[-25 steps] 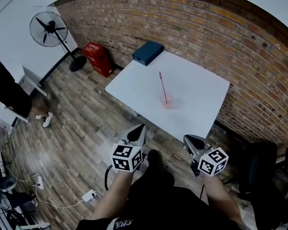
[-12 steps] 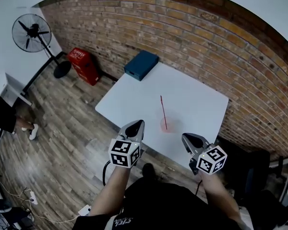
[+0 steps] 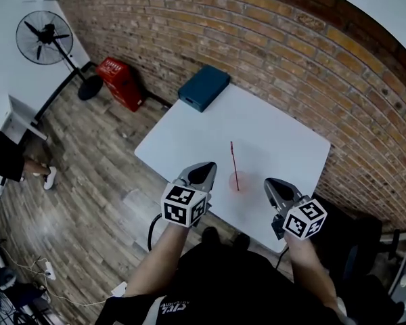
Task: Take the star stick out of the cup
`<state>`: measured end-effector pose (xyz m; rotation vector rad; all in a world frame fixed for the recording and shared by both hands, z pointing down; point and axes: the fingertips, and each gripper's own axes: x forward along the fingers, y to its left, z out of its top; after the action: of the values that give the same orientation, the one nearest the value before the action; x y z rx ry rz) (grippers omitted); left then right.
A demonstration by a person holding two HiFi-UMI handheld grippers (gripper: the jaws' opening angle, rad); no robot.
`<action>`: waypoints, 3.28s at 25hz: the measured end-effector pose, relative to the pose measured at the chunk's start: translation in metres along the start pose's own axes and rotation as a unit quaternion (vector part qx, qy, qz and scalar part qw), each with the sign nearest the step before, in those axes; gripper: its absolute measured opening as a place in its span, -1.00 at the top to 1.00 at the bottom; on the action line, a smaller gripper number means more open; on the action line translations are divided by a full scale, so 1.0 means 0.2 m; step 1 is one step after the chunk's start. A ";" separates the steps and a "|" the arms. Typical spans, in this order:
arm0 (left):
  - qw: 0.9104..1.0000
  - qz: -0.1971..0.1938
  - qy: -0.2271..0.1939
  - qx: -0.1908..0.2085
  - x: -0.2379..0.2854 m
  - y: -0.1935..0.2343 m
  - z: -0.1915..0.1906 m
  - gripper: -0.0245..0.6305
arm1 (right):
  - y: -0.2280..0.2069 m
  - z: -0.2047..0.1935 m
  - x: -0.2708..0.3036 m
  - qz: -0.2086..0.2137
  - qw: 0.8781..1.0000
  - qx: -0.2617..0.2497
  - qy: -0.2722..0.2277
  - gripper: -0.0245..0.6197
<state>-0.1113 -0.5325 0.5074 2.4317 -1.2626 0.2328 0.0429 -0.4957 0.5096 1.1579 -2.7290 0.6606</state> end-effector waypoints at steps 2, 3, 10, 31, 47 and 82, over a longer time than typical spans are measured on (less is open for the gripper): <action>1.000 -0.021 0.011 -0.014 0.06 -0.04 -0.03 0.90 | -0.04 0.00 0.00 0.002 1.000 0.007 -0.004 0.92; 0.999 -0.033 0.021 -0.013 0.10 -0.07 -0.06 0.86 | -0.06 -0.01 -0.01 0.001 1.000 0.013 -0.007 0.92; 0.997 -0.060 0.044 -0.029 0.30 -0.12 -0.17 0.54 | -0.15 -0.19 -0.05 -0.015 0.999 0.049 0.016 0.92; 0.992 -0.053 0.117 -0.015 0.65 -0.02 -0.52 0.65 | -0.27 -0.27 -0.26 -0.082 0.994 0.053 0.040 0.92; 0.996 -0.045 0.066 -0.033 0.52 -0.10 -0.33 0.86 | -0.20 -0.18 -0.36 -0.084 0.996 0.029 0.018 0.92; 0.982 0.156 -0.101 0.031 -0.25 0.28 0.40 0.86 | -0.18 0.53 -0.35 -0.031 0.985 -0.125 -0.114 0.93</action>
<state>-0.1889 -0.5569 0.4323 2.3450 -1.7526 0.1134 0.1261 -0.5173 0.4084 1.3195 -2.8383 0.1766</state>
